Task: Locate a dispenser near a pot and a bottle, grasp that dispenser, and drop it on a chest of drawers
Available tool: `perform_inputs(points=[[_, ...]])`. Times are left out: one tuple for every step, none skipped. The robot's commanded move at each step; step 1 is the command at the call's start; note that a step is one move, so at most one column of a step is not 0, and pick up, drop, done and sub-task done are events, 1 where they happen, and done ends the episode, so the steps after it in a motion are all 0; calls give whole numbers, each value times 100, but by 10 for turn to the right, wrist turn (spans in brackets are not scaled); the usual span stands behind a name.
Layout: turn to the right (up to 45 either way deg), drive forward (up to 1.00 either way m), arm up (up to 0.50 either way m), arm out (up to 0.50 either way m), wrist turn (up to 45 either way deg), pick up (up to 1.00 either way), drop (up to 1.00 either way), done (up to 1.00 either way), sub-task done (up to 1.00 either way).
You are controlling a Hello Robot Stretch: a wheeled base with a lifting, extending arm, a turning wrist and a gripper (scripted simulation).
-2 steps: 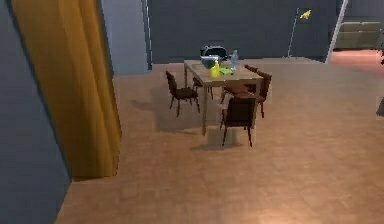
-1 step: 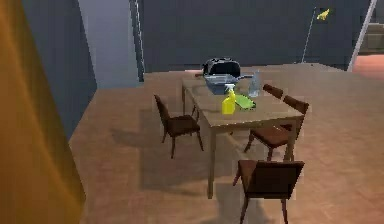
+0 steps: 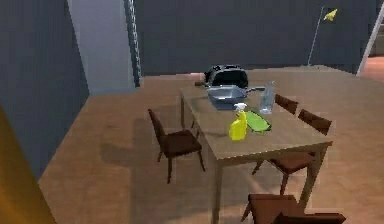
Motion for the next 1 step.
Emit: perform_inputs(points=[[0, 35, 0, 0, 0, 0, 0, 0, 0]])
